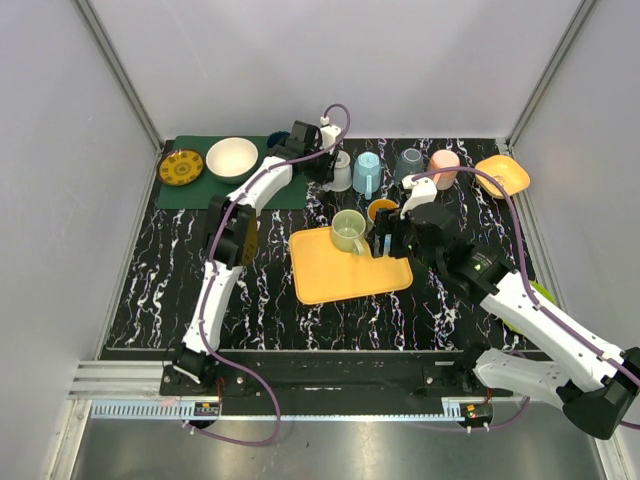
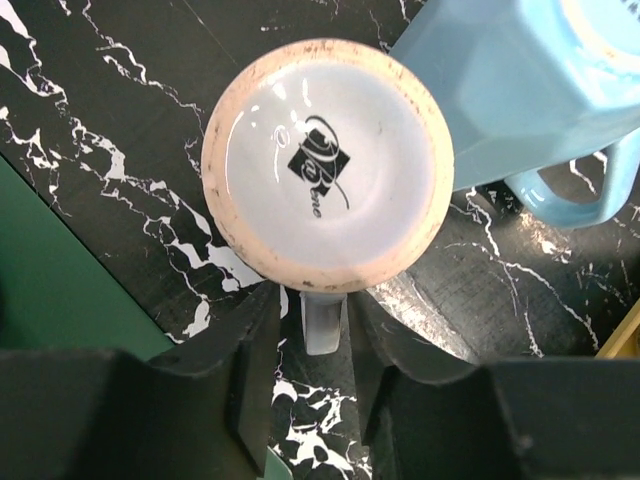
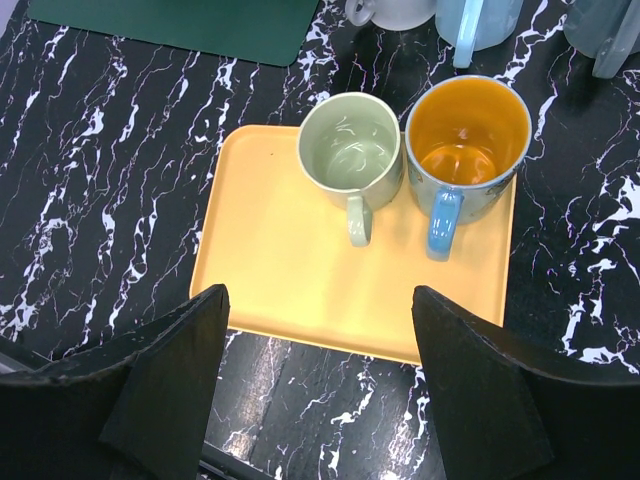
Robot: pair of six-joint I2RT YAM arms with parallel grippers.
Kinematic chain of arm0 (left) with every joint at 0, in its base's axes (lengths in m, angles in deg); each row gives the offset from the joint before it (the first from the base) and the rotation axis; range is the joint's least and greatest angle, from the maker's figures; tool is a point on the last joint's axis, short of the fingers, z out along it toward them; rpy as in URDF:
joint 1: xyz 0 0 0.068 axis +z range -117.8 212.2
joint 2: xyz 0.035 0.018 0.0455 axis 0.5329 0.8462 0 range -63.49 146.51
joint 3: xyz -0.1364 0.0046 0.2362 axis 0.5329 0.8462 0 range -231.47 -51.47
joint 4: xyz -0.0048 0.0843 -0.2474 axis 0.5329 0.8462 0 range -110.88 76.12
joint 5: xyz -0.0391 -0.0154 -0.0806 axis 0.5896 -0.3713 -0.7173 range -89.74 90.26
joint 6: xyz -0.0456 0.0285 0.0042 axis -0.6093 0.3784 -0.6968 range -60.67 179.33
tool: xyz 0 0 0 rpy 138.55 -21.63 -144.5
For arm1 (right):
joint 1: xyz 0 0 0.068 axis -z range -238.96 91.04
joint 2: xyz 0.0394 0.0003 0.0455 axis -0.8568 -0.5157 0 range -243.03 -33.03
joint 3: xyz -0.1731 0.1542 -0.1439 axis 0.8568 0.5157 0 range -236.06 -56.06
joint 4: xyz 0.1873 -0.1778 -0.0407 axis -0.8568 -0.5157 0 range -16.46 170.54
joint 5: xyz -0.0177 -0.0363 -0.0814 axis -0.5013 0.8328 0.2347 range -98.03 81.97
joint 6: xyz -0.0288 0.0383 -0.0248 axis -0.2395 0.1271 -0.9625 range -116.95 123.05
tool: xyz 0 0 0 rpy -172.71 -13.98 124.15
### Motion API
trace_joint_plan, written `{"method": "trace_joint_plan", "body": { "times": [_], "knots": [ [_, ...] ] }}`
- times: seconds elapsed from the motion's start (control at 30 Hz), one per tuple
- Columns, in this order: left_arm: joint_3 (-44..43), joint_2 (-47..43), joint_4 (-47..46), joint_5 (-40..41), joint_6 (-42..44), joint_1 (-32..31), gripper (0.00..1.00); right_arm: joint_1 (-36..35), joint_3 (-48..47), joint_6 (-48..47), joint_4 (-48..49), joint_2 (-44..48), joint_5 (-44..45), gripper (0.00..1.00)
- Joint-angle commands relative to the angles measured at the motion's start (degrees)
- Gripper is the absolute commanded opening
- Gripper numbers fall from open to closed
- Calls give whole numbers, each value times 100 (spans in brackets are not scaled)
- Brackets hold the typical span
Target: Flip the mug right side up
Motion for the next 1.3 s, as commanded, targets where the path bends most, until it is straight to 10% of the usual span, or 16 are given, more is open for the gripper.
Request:
{"method": "trace_joint_plan", "body": {
  "times": [0.0,0.4,1.27],
  "knots": [
    [-84,-34,34,-13,158,11,34,-35,29,-61,245,-28,187,79],
    [13,-78,-19,-118,97,20,0,-44,47,-26,254,-19,196,79],
    [4531,-3646,-2664,787,-1133,20,0,-35,389,519,632,218,-130,78]
  ]
}}
